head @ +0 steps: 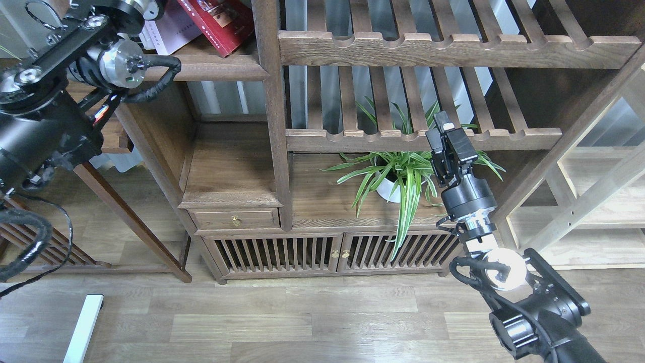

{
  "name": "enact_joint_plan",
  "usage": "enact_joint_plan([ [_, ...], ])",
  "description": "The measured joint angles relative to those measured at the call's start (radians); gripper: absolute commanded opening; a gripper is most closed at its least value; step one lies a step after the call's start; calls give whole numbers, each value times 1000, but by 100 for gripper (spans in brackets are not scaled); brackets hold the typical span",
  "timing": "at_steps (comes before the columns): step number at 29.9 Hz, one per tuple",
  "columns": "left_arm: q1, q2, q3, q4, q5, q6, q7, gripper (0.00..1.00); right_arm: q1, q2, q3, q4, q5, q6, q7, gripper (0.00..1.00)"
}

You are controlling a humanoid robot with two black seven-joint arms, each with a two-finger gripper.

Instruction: Organize books on shelf

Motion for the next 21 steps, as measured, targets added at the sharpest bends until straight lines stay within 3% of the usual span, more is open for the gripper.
enact_joint_plan([
  [13,39,101,-65,-136,-17,-49,9,64,-1,-1,-1,-15,-30,0,0,73],
  [17,48,146,-81,-150,-67,-165,10,64,3,2,-2,-22,-60,0,0,74],
  [21,58,191,-84,-152,-161,-344,11,64,9,13,-15,-26,-83,0,0,75],
])
